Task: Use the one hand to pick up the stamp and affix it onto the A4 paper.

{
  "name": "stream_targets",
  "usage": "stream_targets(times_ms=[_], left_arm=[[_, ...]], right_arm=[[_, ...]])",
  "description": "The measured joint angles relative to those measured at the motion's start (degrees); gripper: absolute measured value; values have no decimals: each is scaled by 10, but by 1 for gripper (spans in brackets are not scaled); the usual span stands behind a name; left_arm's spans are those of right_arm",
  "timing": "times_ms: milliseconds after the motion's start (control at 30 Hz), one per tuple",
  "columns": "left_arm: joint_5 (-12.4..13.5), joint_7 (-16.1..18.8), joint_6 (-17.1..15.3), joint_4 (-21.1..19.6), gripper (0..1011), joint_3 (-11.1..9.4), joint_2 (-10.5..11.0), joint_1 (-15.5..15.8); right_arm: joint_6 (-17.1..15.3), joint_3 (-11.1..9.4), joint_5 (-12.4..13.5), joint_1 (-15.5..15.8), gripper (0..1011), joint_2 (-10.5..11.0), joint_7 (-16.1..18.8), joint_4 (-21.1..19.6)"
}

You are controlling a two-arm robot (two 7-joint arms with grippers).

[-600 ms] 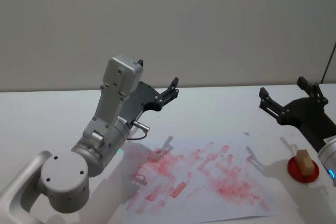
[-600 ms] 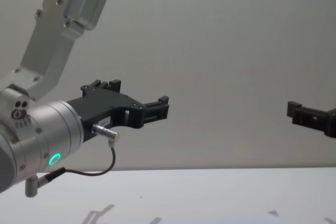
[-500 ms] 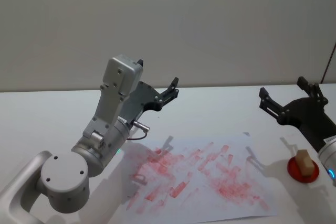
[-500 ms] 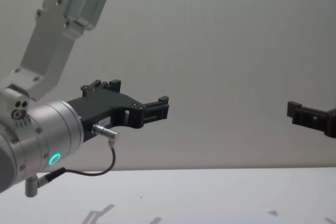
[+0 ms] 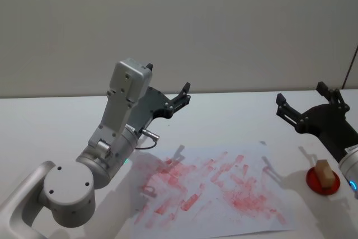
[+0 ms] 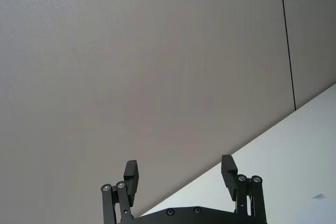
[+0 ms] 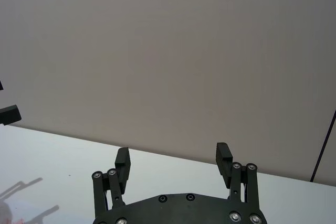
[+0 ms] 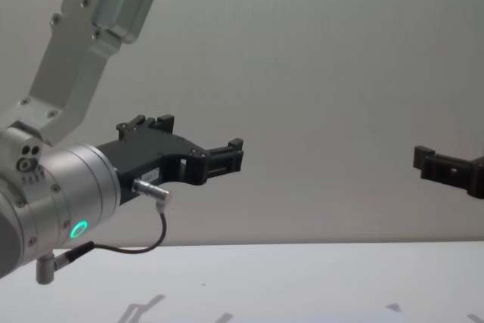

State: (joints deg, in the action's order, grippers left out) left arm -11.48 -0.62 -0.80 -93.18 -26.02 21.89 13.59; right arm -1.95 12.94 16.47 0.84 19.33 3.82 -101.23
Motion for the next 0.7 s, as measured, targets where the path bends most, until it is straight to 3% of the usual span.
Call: stream_targets(times_ms=[700], left_arm=[[0,0,0,0,1001,0,0,0]], right_arm=[[0,0,0,0,1001,0,0,0]])
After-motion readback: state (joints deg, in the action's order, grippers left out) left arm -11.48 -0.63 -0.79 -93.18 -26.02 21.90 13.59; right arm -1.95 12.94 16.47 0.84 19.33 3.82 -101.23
